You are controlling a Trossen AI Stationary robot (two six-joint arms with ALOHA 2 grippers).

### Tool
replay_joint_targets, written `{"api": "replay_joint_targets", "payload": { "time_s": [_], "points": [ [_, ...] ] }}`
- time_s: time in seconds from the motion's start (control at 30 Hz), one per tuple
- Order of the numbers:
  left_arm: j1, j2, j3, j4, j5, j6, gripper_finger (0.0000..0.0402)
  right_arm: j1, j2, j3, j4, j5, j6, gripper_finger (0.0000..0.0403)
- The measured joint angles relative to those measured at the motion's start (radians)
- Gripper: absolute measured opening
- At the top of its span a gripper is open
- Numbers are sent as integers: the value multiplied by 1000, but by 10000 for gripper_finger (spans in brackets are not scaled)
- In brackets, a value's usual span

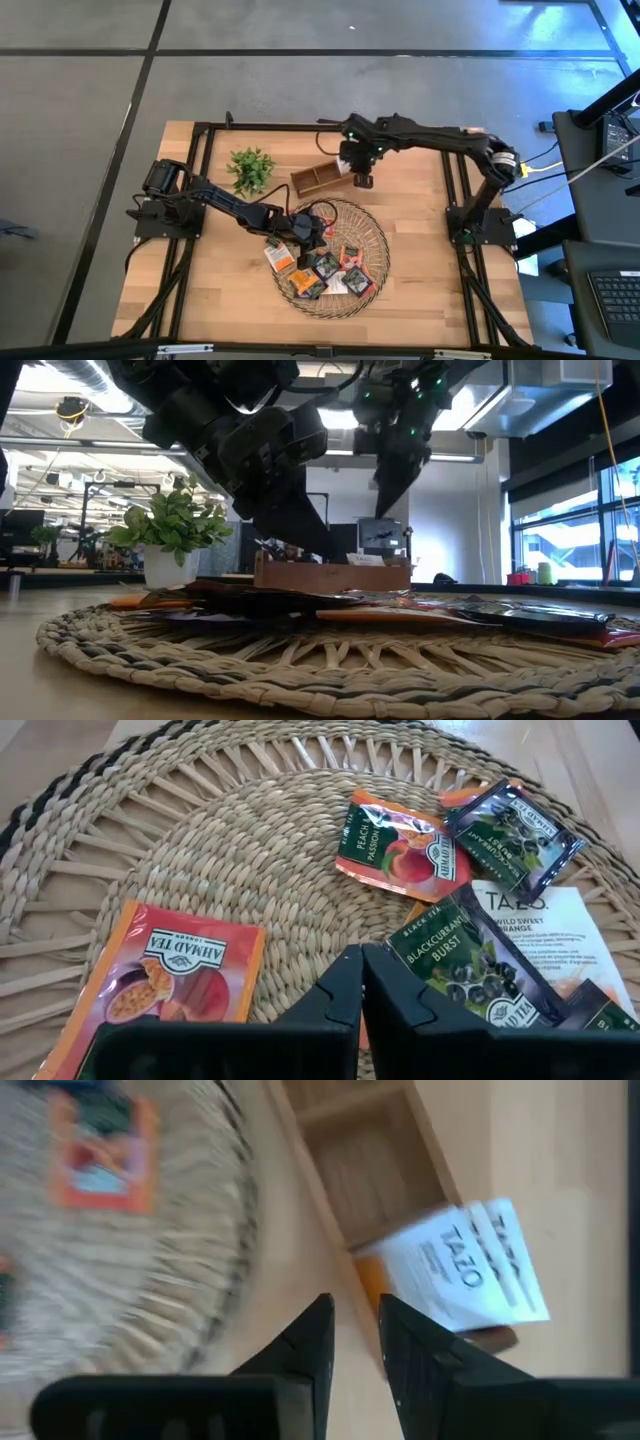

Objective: Pick & Place Tea
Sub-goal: Adjust the wooden organizer on the table

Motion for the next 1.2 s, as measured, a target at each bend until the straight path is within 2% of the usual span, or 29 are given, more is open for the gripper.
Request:
{"api": "replay_joint_targets", "payload": {
  "time_s": [0.13, 0.3, 0.43, 0.53, 0.67, 1.2],
  "points": [
    [-1, 0, 0, -1, 0, -1, 4, 3, -100, -63, 47, -15, 24, 85],
    [-1, 0, 0, -1, 0, -1, 4, -9, -259, -235, 202, -12, 67, 85],
    [-1, 0, 0, 0, 0, -1, 4, -43, -350, -382, 387, 77, 87, 85],
    [-1, 0, 0, 0, 0, -1, 4, -79, -371, -470, 546, 111, 85, 85],
    [-1, 0, 0, 4, 0, -2, 4, -142, -331, -519, 707, 113, 62, 85],
    [-1, 0, 0, 8, -16, -4, 4, -291, -17, -413, 684, 59, -87, 85]
  ]
}}
